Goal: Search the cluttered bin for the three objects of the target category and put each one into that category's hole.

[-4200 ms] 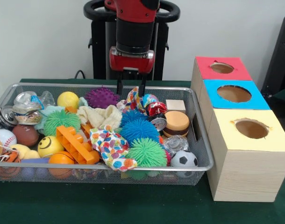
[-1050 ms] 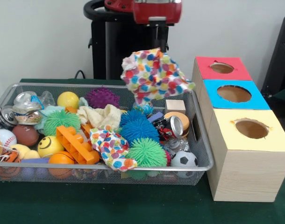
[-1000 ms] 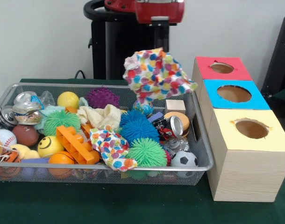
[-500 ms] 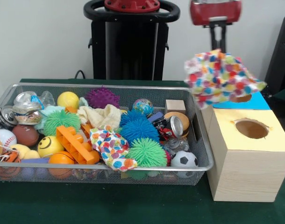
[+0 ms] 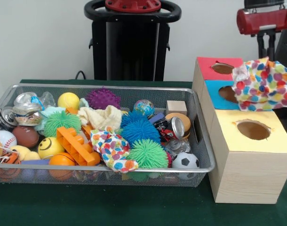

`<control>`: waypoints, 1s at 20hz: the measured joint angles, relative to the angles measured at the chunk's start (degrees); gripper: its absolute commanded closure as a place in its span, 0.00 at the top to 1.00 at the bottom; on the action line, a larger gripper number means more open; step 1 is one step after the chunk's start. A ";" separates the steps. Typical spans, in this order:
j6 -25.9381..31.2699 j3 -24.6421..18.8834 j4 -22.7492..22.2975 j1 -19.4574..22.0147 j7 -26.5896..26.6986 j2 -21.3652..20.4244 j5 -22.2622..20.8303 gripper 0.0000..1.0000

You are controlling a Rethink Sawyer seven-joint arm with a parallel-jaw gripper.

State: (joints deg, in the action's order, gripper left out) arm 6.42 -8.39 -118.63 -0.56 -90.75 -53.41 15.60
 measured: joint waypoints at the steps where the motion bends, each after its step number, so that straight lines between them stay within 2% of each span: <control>1: -0.18 0.07 0.31 -0.15 0.00 0.36 0.26 0.00; 10: -7.34 1.54 4.36 -0.04 0.00 7.59 1.33 0.00; 15: -9.15 2.65 5.11 0.84 0.00 10.66 1.31 0.00; 20: -9.15 3.75 5.83 0.92 0.00 12.00 1.32 0.00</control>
State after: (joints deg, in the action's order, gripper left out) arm -2.73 -4.65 -112.80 0.37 -90.75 -41.41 16.92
